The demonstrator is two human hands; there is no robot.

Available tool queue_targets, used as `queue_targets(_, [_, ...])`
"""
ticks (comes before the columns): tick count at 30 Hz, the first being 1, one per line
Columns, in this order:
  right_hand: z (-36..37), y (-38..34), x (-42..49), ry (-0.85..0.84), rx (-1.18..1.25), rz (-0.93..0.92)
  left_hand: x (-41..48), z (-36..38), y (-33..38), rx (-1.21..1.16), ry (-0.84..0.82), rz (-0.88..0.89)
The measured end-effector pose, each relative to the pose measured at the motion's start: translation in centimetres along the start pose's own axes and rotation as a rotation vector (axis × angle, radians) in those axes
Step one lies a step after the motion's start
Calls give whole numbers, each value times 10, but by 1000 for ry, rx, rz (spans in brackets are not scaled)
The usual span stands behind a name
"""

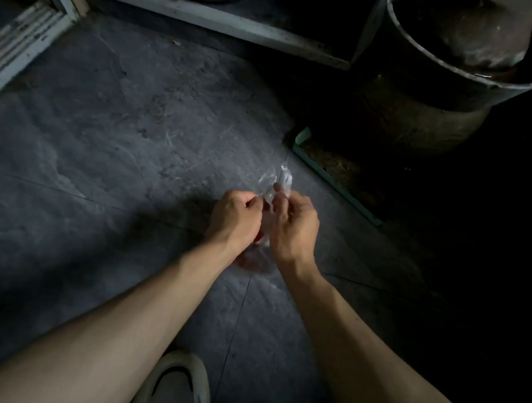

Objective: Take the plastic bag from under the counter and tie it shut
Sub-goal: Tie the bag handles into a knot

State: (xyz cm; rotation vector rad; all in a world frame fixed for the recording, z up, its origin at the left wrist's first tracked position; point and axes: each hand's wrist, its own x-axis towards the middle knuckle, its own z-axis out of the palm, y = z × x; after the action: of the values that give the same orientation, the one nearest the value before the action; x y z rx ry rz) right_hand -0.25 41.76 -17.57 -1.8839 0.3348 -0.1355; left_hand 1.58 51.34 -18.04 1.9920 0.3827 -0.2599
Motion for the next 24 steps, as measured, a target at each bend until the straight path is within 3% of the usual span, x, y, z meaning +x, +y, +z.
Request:
queue_targets(3, [-3, -1, -3, -57, -127, -208, 2, 0, 3, 116, -11, 15])
queue_targets(7, [-13, -3, 3, -267, -232, -392, 2, -6, 4, 259, -65, 64])
queue_targets(11, [-18, -4, 12, -377, -307, -312, 1, -10, -4, 178, -117, 91])
queue_targets(18, [-24, -2, 25, -479, -477, -473, -11, -15, -10, 20, -234, 110])
queue_targets(24, [-25, -7, 26, -492, -482, -472, -19, -22, -5, -174, -317, 75])
